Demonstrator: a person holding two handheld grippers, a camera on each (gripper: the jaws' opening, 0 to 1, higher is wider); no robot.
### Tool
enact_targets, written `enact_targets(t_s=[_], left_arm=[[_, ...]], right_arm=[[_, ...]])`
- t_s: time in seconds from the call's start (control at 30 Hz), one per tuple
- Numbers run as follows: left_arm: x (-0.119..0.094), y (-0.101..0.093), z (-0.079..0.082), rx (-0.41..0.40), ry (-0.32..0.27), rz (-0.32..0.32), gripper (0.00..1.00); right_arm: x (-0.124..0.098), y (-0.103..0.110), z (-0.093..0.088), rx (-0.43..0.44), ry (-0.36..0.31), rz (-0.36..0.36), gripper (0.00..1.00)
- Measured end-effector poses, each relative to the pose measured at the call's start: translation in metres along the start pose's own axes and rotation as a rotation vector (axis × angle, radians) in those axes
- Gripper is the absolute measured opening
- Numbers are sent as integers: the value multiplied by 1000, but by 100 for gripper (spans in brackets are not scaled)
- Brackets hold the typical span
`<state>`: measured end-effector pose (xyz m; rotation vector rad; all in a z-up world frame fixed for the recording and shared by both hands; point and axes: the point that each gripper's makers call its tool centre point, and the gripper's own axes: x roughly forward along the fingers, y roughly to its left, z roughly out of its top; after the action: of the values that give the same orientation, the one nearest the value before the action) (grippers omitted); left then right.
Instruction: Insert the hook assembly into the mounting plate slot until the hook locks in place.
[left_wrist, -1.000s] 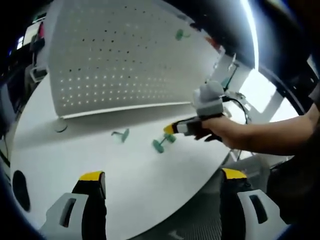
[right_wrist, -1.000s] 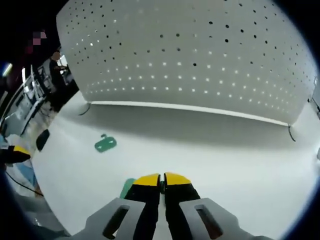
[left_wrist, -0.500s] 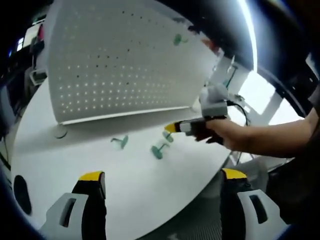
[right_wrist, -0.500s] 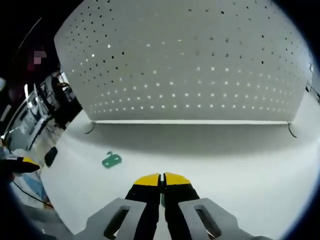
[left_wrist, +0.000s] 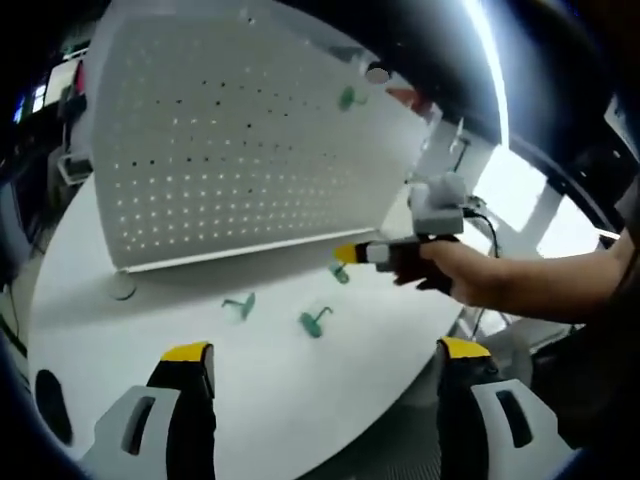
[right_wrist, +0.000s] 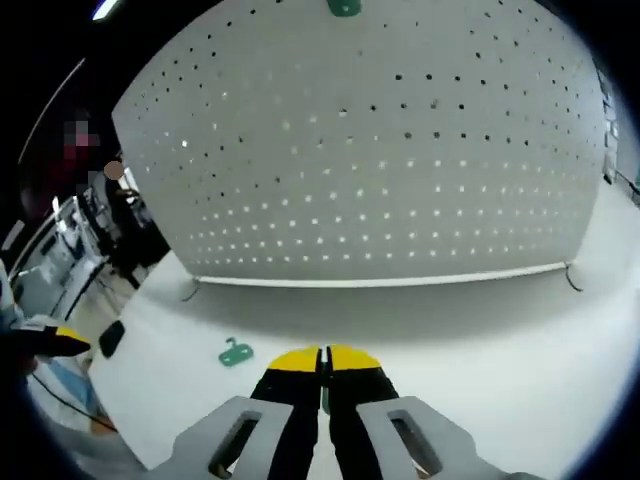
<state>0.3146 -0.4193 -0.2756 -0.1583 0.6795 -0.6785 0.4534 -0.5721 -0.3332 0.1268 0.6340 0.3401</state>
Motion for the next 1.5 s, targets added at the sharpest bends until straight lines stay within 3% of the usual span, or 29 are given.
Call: enact_targets(t_s=[0.17, 0.47, 0.63, 0.77, 0.9, 1.13, 1.5], left_arm=[[-2, -8, 8, -34, -24, -24, 95], [-2, -12, 14, -8, -23, -23, 94], [-1, -12, 13, -18, -21, -28, 93], [5, -16, 14, -14, -6, -41, 91], [10, -18, 15, -22, 1, -51, 90], [15, -18, 21, -105, -18, -81, 82], [19, -17, 29, -153, -44, -119, 69]], right_arm=[[-8, 7, 8, -71, -25, 0, 0], [-21, 15, 14, -74, -54, 18, 0], [-33, 26, 27, -107, -105, 44, 0], [-45, 42, 43, -101, -154, 87, 0], [-56, 70, 53, -59, -197, 188, 0], [-74, 105, 53, -57, -213, 275, 0], [-99, 150, 48, 7, -233, 391, 0]])
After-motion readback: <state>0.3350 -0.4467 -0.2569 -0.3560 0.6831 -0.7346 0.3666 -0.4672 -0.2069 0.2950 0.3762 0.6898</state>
